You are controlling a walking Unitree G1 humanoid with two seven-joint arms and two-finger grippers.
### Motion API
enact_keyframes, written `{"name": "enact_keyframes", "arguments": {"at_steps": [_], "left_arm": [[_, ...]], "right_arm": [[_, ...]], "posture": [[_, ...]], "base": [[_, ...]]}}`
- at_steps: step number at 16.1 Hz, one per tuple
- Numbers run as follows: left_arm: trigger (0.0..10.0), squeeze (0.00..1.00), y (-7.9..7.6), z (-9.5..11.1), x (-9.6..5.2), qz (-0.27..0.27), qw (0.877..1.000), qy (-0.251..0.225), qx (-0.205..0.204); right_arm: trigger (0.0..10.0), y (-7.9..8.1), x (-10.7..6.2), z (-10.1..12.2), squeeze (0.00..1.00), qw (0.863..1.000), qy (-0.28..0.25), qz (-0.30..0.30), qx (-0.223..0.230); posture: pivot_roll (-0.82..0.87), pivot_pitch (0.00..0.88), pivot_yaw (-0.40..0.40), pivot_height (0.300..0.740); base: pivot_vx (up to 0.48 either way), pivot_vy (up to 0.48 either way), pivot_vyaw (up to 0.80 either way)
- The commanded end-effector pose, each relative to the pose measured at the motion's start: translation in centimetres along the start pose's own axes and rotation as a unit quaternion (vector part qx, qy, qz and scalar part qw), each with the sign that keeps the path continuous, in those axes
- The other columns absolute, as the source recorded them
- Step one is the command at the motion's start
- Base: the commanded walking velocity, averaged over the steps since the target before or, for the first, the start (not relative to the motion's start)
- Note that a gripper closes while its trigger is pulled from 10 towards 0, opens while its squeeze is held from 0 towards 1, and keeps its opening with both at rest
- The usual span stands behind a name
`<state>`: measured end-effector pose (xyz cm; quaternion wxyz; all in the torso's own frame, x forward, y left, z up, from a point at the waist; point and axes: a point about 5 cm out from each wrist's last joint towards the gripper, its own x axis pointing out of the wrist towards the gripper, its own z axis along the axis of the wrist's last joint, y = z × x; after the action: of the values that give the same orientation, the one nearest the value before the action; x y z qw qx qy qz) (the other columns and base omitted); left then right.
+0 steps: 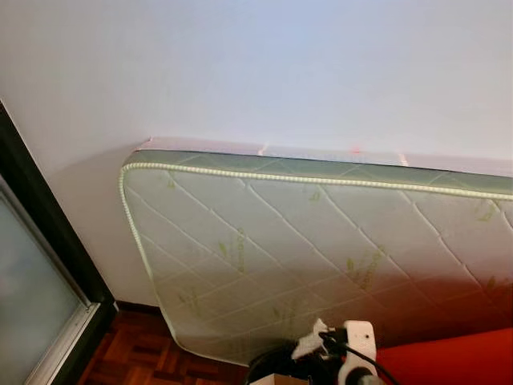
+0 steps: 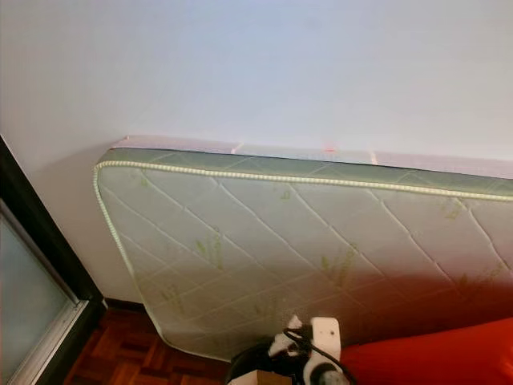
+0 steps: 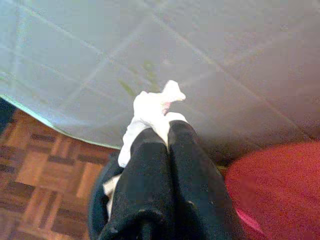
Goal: Clean up the room
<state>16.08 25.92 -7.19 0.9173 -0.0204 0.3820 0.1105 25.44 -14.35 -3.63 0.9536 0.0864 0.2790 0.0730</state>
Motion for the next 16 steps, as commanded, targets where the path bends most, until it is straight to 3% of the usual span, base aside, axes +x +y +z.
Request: {"name": "enact_keyframes", "arguments": {"at_steps": [1,16], "left_arm": [[10.0,0.00,0.03,-0.35,-0.14,0.005,1.000,0.001,-0.009],[10.0,0.00,-0.02,-0.34,-0.13,0.004,1.000,0.001,-0.009]], "right_arm": [[10.0,0.44,0.06,-0.05,0.00,1.000,0.000,0.008,-0.003],[10.0,0.55,0.14,0.08,0.00,1.000,-0.002,0.008,-0.001]], "posture": [[0.09,0.080,-0.032,0.740],[0.09,0.082,-0.031,0.740]], "base": [[0.000,0.000,0.00],[0.000,0.000,0.00]]}}
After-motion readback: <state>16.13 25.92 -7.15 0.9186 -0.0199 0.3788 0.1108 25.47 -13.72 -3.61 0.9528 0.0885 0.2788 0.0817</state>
